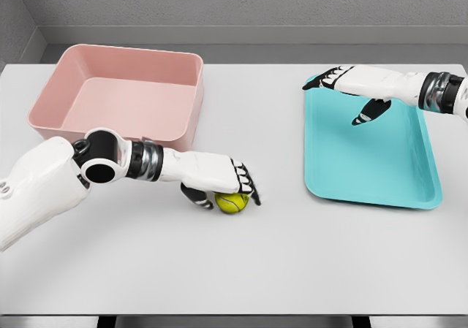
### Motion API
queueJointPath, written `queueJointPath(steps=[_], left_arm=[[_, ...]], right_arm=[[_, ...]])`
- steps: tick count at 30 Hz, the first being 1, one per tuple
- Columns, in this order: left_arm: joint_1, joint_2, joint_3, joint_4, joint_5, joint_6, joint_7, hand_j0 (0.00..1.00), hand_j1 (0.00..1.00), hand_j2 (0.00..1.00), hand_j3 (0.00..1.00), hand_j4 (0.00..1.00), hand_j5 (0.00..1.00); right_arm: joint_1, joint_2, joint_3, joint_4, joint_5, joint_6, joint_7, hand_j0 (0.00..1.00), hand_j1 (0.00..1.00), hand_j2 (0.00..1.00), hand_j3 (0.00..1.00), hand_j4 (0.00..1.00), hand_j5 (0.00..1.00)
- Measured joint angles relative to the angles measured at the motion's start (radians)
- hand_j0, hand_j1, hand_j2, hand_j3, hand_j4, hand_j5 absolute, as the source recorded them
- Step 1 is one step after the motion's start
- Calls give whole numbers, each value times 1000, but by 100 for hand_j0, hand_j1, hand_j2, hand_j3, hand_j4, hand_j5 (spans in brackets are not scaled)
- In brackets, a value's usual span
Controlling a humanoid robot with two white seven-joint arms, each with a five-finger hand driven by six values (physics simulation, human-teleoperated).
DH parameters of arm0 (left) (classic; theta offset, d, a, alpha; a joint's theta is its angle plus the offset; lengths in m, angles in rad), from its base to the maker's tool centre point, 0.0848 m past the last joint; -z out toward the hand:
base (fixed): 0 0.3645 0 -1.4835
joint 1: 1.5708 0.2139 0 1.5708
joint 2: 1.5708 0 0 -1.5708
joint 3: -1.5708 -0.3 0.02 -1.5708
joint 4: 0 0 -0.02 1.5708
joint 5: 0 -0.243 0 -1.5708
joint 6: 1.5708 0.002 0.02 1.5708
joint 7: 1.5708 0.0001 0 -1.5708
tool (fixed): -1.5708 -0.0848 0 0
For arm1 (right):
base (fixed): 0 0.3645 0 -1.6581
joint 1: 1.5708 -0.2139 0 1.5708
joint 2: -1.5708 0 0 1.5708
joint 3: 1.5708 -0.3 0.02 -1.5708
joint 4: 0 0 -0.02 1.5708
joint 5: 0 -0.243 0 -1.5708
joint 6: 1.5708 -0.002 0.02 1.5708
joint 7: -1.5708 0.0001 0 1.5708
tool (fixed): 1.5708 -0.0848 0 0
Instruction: Put the tennis from the blue tray into the pink basket with both arms
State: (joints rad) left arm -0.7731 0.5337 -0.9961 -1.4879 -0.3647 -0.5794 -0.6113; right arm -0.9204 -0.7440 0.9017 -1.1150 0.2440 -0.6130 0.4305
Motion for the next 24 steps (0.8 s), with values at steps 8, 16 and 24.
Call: queueJointPath(steps=[8,16,24], left_arm=[[3,4,1,-2,1,-1,0,57,57,57,57,57,57],[-5,8,8,-16,8,-3,-1,57,57,57,57,57,57],[-74,14,17,-58,29,-1,1,57,57,57,57,57,57]], right_arm=[[0,1,0,-1,0,0,0,100,100,100,100,100,100],[0,1,0,-1,0,0,0,100,100,100,100,100,100],[0,0,-1,-1,0,0,0,100,100,100,100,100,100]])
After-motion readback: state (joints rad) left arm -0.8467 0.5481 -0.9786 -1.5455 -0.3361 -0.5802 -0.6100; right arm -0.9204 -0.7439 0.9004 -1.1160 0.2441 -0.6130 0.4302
